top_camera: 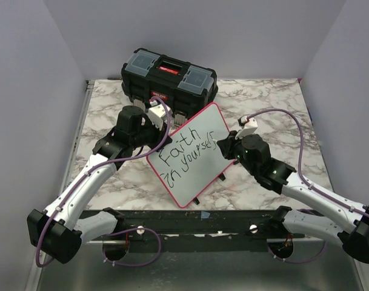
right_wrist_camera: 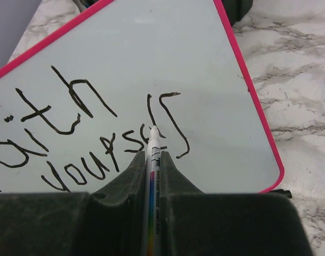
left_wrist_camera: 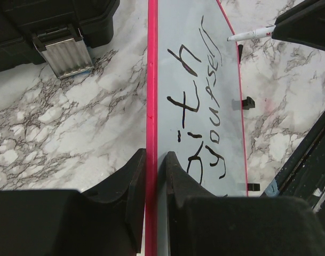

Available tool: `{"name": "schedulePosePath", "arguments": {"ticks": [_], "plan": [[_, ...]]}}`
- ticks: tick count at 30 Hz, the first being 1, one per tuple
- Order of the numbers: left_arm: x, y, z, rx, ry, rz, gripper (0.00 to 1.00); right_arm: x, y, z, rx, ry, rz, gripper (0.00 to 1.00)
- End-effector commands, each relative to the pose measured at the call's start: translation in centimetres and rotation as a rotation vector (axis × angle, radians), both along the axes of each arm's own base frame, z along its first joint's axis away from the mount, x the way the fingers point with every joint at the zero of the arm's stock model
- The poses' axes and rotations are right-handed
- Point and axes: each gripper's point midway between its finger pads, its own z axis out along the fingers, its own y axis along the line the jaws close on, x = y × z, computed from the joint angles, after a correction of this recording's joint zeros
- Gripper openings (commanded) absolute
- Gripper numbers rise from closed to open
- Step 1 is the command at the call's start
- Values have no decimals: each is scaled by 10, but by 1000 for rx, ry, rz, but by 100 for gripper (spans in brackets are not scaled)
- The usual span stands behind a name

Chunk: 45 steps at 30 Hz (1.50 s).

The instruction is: Write a sentence on the whiteboard

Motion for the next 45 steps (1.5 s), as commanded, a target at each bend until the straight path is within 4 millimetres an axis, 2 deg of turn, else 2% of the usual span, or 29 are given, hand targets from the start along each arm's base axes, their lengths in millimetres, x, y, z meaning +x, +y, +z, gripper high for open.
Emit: {"name": "schedulePosePath", "arguments": {"ticks": [1, 6, 34, 45], "plan": [[2, 2, 10, 20, -74, -19, 0, 13, 2, 22, 30, -49, -37, 1], [3, 2, 9, 22, -71, -18, 0, 19, 7, 24, 43, -65, -43, 1], [4, 2, 5, 32, -64, -14, 0, 30, 3, -19, -51, -28, -92, 1], [4, 2, 6, 29, -65, -16, 0, 37, -12, -12, -86, -52, -174, 1]]}}
